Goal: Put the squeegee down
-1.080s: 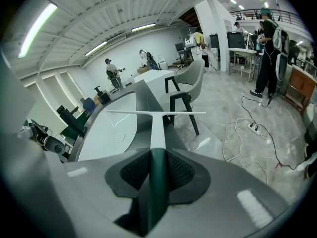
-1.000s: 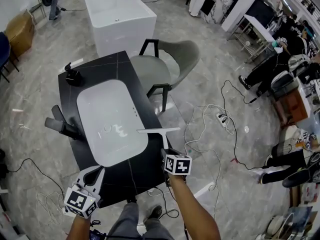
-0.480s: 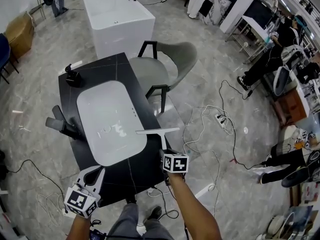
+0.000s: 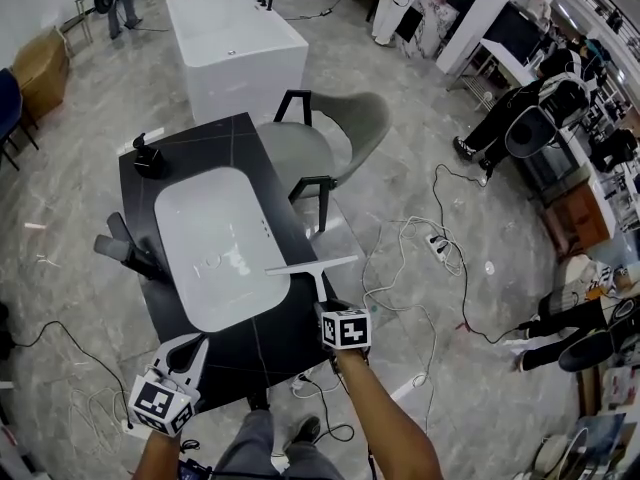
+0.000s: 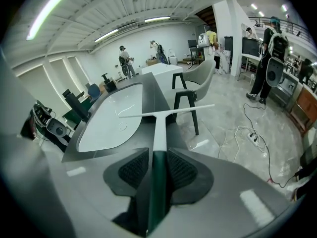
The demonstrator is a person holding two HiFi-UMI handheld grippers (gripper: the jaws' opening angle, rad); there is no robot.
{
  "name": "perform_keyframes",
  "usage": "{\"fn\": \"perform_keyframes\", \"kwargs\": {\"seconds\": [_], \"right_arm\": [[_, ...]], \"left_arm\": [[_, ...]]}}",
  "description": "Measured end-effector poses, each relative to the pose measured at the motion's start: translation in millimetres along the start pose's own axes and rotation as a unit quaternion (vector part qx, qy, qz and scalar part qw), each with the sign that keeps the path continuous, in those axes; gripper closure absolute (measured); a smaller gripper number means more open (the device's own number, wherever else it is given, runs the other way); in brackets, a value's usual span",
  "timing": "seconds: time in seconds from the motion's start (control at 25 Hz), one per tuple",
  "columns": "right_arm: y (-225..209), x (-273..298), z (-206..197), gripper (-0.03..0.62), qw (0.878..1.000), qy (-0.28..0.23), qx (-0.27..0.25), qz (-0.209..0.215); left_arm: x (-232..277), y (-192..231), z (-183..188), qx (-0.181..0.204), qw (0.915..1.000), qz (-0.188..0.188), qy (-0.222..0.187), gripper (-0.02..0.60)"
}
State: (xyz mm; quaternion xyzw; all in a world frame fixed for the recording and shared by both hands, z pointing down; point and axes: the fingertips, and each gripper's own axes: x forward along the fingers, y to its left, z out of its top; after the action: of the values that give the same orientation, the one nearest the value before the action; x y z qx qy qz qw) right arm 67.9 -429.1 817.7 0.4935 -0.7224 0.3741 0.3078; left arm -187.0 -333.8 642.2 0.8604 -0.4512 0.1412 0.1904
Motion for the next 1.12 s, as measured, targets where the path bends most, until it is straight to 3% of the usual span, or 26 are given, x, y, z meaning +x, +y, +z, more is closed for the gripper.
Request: {"fn": "perform_keyframes", "kwargs": {"seconds": [0.4,0.76,0.92,1.12], "right_arm": [[-6.3,-59.3,6.8,0.453,0.999,-0.037,0.008,0.007],[-12.4,-158.0,35.7,0.456,0.991,-0.131,0.024,0.023],[-4.5,-217.2,45.9,0.487,0.982,-0.182,0.014,0.036],[4.6,-310.7,47.1,0.584,0.967,-0.249,-0.007,0.051]], "left_arm": [[-13.3,-26.0,25.6,0.011,0.9999,0.006,-0.011,0.575],[-31.2,-66.4,54.4,0.024,0.9993,0.011,-0.025,0.575],[-38.2,-84.1,64.4,0.029,0.999,0.011,-0.032,0.575],[-58.1,-105.2,88.2,0.045,0.9978,0.015,-0.046,0.575]]}}
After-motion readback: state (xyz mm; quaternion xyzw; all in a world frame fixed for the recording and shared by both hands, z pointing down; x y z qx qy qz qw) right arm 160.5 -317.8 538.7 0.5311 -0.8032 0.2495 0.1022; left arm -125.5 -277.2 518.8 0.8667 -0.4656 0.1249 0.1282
